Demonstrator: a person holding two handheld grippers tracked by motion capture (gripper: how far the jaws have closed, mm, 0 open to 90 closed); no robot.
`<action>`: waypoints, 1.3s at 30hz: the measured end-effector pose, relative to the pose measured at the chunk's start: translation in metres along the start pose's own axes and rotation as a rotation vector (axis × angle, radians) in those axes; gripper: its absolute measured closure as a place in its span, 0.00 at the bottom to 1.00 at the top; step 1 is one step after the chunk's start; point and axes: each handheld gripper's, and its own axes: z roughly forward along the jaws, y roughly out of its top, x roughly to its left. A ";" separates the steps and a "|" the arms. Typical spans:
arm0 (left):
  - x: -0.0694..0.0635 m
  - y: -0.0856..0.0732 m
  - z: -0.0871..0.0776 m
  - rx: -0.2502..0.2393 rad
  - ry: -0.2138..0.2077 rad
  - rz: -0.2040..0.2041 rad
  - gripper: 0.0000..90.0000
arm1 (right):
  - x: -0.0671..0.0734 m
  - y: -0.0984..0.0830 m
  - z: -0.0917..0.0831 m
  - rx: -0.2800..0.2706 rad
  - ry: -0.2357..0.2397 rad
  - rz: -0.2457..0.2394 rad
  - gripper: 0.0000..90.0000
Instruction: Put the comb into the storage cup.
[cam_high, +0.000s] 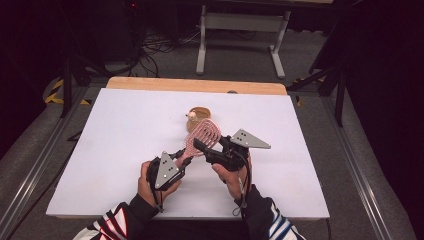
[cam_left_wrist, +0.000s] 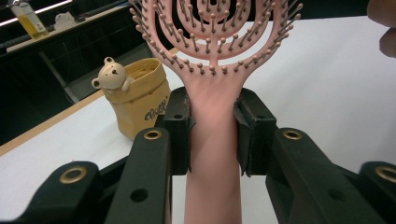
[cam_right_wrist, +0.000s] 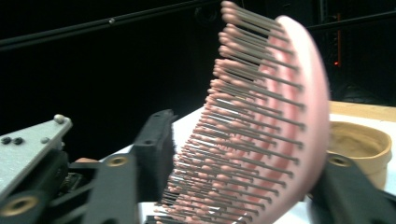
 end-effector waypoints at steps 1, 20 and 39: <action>-0.001 0.000 0.000 -0.005 0.003 0.006 0.78 | 0.000 0.000 -0.001 0.001 0.010 0.008 0.60; -0.005 0.001 0.004 0.006 -0.042 0.038 0.74 | 0.015 -0.003 -0.007 -0.036 0.018 -0.053 0.70; 0.007 0.003 0.002 0.022 -0.149 0.043 0.41 | 0.013 0.012 -0.020 -0.100 0.000 -0.168 0.71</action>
